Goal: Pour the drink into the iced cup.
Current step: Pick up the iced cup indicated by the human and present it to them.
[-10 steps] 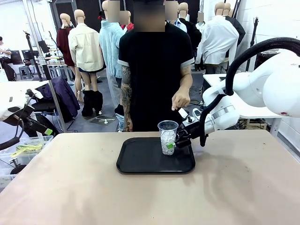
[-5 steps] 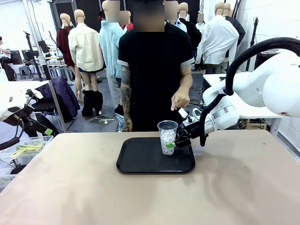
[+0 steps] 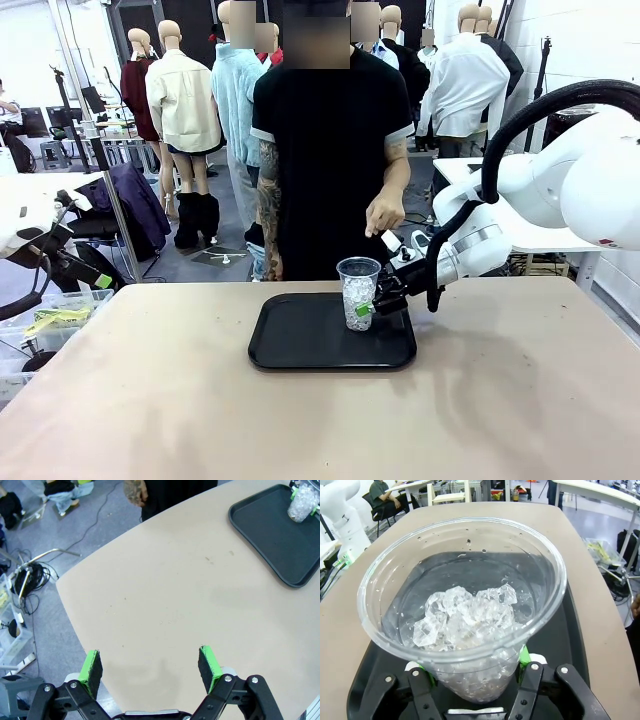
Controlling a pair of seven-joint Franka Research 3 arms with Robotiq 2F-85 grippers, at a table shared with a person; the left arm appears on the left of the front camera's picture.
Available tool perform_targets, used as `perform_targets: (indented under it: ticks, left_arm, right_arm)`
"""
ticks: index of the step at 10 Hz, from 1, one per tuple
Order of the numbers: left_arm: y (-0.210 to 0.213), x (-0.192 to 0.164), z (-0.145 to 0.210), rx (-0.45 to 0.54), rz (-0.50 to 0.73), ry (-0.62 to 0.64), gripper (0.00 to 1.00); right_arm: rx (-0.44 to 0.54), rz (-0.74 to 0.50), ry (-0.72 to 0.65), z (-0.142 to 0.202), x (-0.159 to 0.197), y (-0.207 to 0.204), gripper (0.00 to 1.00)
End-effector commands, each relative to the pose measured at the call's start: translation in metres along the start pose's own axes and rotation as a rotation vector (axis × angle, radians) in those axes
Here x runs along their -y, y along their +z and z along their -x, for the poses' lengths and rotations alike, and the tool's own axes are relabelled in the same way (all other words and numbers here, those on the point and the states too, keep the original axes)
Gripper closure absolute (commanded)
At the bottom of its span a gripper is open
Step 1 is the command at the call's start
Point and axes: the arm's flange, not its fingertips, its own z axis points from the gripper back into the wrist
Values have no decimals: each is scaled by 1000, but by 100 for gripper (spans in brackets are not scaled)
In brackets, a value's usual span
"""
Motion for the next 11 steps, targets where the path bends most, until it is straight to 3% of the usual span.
perform_targets:
  ticks: [1, 5, 11]
  left_arm:
    - [2, -1, 0, -1, -3, -2, 0]
    - [2, -1, 0, -1, -3, -2, 0]
    - [2, -1, 0, -1, -3, -2, 0]
  right_arm:
    - [-13, -3, -9, -2, 7, 3, 34]
    - [-13, 11, -13, -5, 4, 5, 34]
    - [-12, 121, 62, -39, -40, 33, 34]
